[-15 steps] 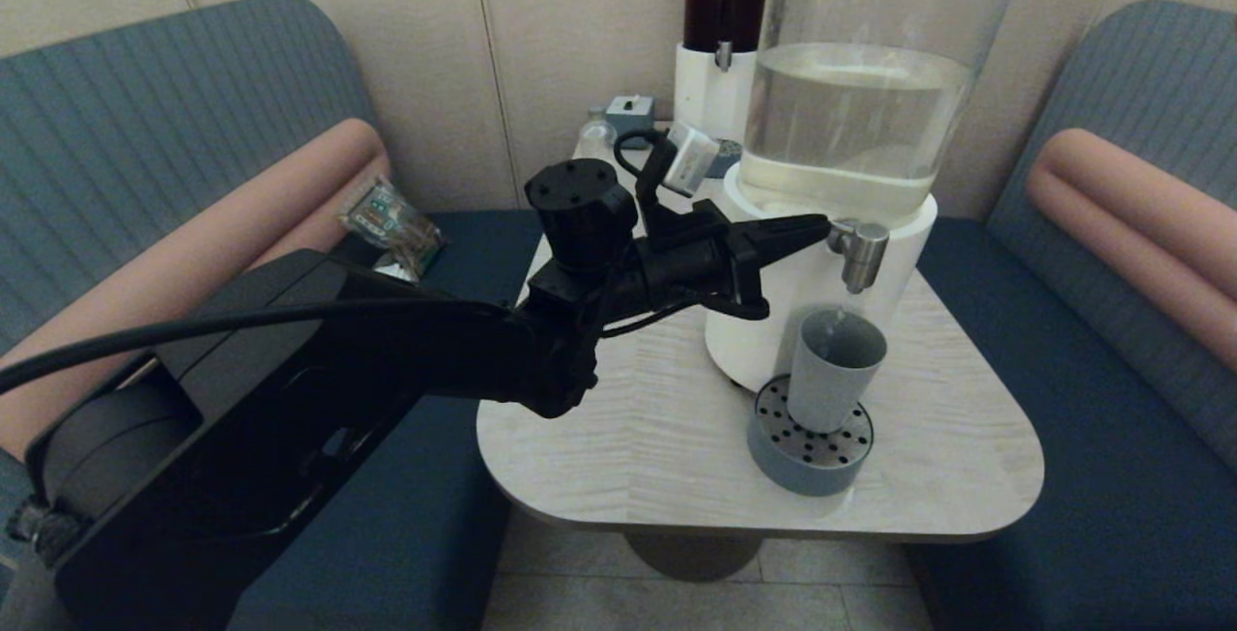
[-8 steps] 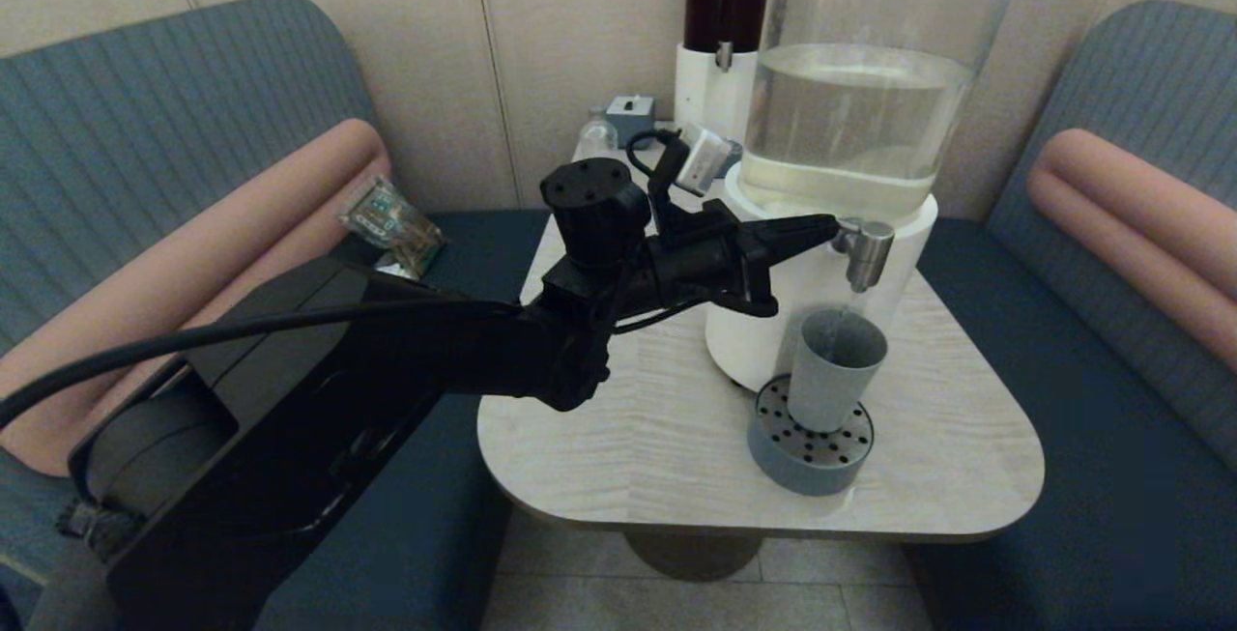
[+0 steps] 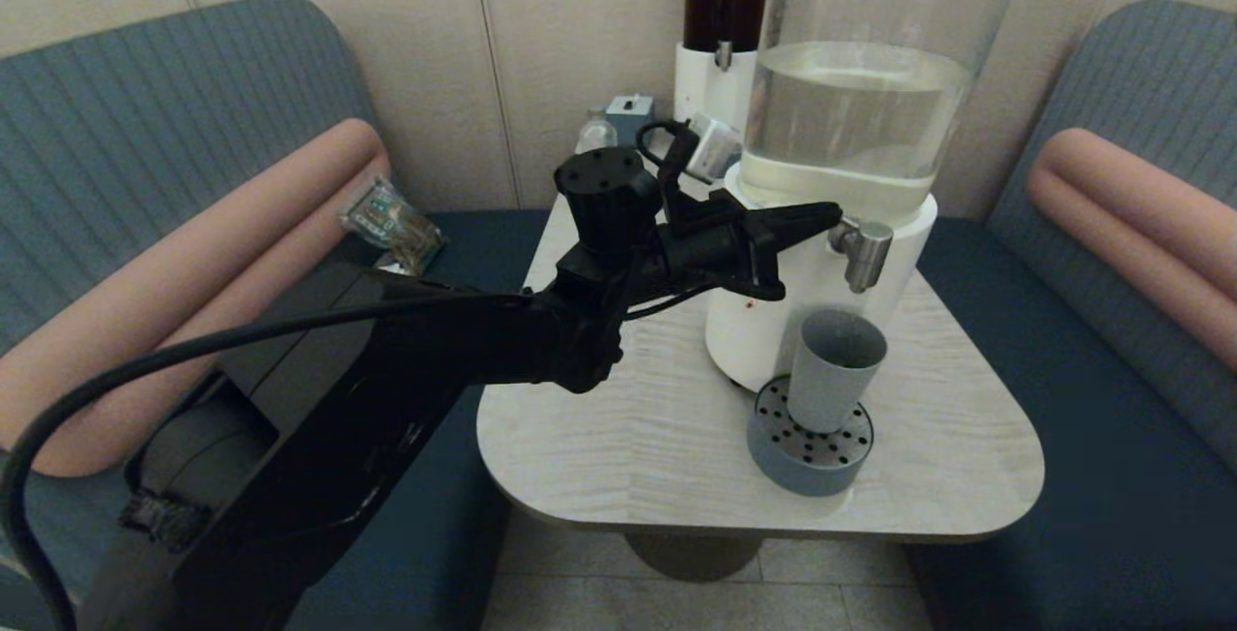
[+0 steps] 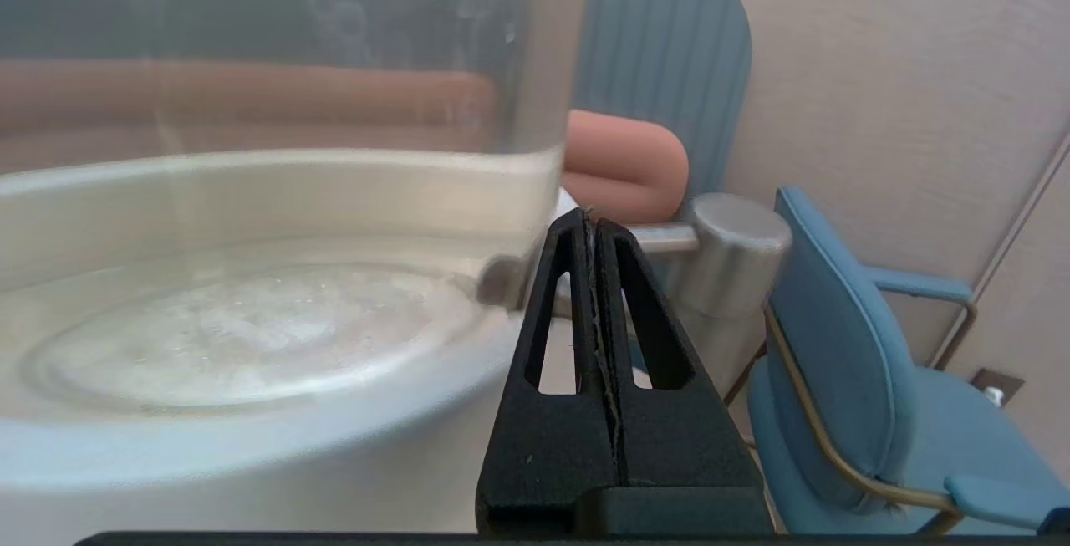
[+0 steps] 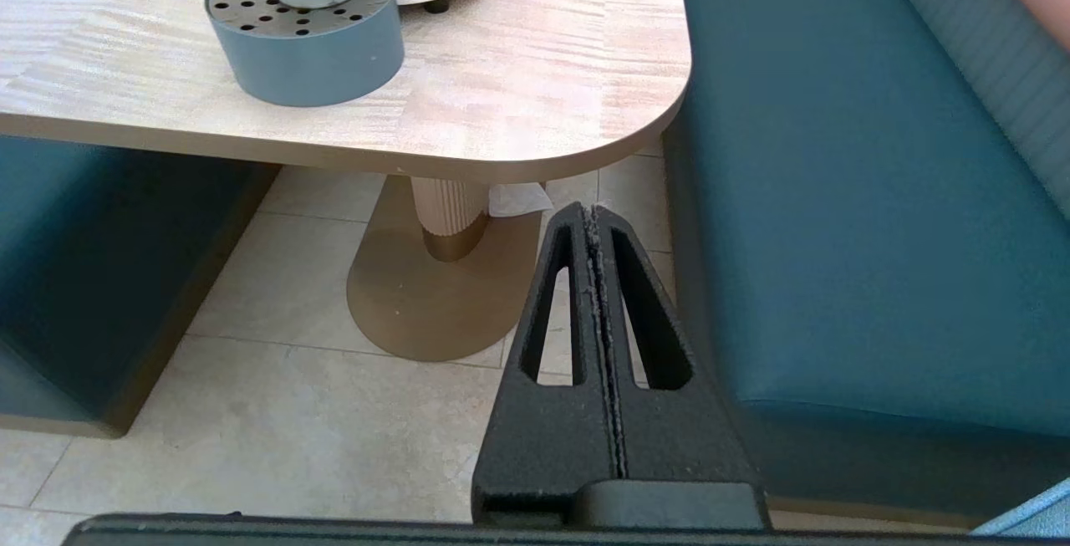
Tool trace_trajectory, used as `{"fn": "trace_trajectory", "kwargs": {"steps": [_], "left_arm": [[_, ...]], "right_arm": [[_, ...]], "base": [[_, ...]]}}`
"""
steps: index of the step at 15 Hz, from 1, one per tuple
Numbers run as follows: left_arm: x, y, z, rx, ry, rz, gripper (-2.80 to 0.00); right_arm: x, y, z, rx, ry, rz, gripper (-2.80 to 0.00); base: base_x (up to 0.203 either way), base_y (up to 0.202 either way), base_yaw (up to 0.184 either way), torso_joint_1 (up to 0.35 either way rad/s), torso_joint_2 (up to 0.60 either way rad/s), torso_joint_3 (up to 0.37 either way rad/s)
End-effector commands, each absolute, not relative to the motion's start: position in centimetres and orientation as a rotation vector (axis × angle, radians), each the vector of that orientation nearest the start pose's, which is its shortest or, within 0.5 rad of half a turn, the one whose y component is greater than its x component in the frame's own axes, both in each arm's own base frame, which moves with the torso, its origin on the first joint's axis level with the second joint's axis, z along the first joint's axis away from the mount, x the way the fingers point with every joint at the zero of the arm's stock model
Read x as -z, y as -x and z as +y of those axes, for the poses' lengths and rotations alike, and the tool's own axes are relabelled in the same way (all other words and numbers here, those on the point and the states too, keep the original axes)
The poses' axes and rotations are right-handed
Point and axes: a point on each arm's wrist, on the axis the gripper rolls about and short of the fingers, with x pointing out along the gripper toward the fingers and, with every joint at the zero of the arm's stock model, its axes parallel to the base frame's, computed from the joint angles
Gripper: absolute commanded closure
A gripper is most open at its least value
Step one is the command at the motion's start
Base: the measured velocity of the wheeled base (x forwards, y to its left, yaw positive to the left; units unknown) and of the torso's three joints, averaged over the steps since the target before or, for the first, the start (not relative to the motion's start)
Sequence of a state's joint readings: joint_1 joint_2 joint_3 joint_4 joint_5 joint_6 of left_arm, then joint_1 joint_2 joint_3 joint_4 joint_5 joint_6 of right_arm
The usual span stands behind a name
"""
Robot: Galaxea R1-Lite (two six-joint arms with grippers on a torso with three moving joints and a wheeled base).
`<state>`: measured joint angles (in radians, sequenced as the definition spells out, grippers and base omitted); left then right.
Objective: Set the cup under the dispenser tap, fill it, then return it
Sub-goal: Turn off the faucet
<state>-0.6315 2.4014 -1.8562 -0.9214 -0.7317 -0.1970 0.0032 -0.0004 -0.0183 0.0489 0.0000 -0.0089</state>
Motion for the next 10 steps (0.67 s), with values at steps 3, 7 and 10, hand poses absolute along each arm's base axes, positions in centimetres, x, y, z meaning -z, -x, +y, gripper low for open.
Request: {"fn": "trace_trajectory", "kwargs": {"steps": [3,7,10], "left_arm": [[-21.7,-38.9,-32.3,1.418,0.147,-0.276,0.0],[-21.5,-38.4,-33.0,1.434,0.145,-0.272,0.0],[-21.5,-38.2,-33.2,1.44,0.146,-0.271,0.0]], "right_arm": [[-7.6,2.4,0.0,-0.003,0.009,0.031,0.0],[-7.6,2.4,0.0,-0.004,0.01,0.031,0.0],[-7.6,2.4,0.0,-0.005,0.009,0.031,0.0]], "base": [[0.0,0.0,0.0,0.0,0.0,0.0],[0.0,0.0,0.0,0.0,0.0,0.0],[0.0,0.0,0.0,0.0,0.0,0.0]]}}
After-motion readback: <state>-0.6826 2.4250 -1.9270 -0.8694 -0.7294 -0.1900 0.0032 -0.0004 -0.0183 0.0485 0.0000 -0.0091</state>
